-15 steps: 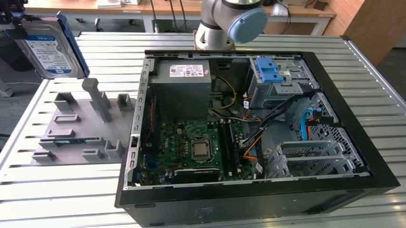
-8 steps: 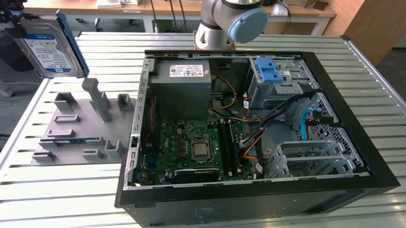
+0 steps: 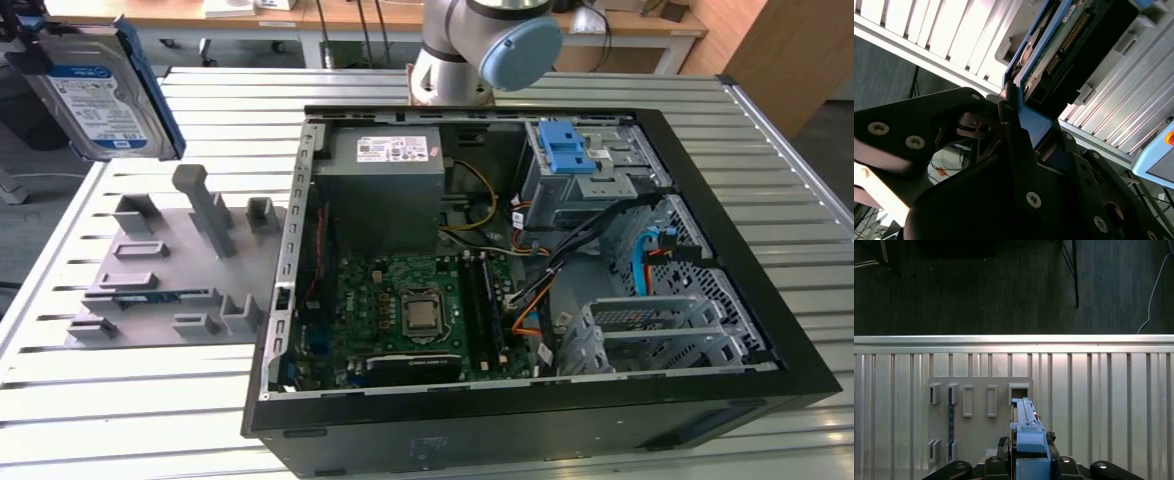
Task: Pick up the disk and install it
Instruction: 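Pick up the disk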
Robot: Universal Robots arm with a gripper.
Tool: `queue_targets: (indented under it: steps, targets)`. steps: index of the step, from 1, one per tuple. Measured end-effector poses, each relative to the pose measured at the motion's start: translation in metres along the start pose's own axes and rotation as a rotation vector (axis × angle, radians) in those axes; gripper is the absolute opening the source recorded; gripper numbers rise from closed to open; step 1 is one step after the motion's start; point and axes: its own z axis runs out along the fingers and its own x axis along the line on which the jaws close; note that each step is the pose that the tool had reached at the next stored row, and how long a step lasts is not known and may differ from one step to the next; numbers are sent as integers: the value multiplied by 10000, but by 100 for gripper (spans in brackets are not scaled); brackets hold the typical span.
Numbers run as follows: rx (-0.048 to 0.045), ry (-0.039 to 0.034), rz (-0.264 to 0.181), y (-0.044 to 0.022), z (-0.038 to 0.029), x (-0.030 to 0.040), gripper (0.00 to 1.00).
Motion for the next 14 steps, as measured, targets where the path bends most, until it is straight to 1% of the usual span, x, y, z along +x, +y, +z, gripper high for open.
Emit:
queue_targets:
  steps: [14]
  targets:
    - [1,0,1,1,-124,0,36]
